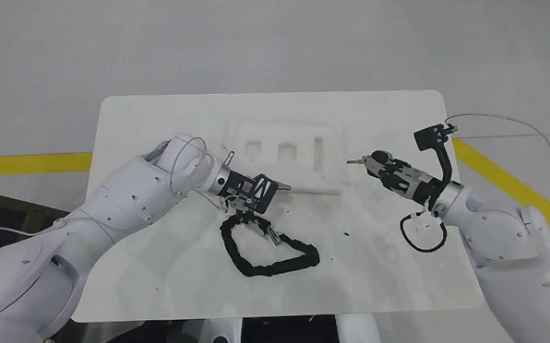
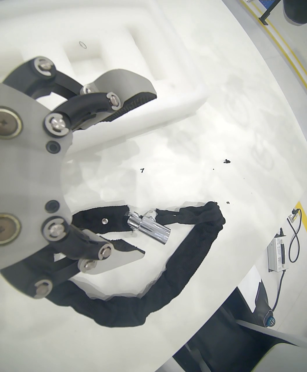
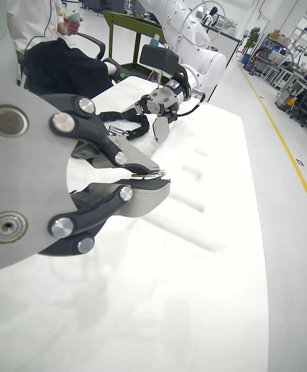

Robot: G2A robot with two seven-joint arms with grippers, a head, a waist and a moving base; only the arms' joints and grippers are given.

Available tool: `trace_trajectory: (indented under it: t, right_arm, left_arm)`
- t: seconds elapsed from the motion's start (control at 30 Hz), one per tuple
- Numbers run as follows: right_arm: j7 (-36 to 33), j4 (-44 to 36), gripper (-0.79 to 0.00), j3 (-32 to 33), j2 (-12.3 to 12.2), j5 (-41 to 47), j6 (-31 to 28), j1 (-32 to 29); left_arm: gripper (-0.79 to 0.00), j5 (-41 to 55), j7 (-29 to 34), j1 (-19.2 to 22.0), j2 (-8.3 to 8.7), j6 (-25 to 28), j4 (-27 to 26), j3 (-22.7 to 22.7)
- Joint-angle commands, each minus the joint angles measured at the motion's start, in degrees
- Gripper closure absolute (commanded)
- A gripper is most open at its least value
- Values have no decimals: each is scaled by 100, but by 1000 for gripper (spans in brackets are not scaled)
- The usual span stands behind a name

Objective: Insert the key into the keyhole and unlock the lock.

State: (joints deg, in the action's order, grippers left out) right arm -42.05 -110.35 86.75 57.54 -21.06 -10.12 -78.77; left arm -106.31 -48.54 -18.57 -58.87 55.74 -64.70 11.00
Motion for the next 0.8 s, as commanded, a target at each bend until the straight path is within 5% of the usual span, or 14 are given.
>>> trace_trajectory:
  t: [0.0,0.27,0.5,0.77]
  right_arm:
    - [0,0,0,0,0,0,0,0]
    - [0,0,0,0,0,0,0,0]
    - [0,0,0,0,0,0,0,0]
    - [0,0,0,0,0,0,0,0]
  left_arm:
    - [-785,0,0,0,0,0,0,0]
    - [-785,-89,18,-118,204,-78,-381,191]
    - [-785,-400,221,-197,416,221,-989,-126]
    - [-785,-474,226,-379,470,226,-1078,-126]
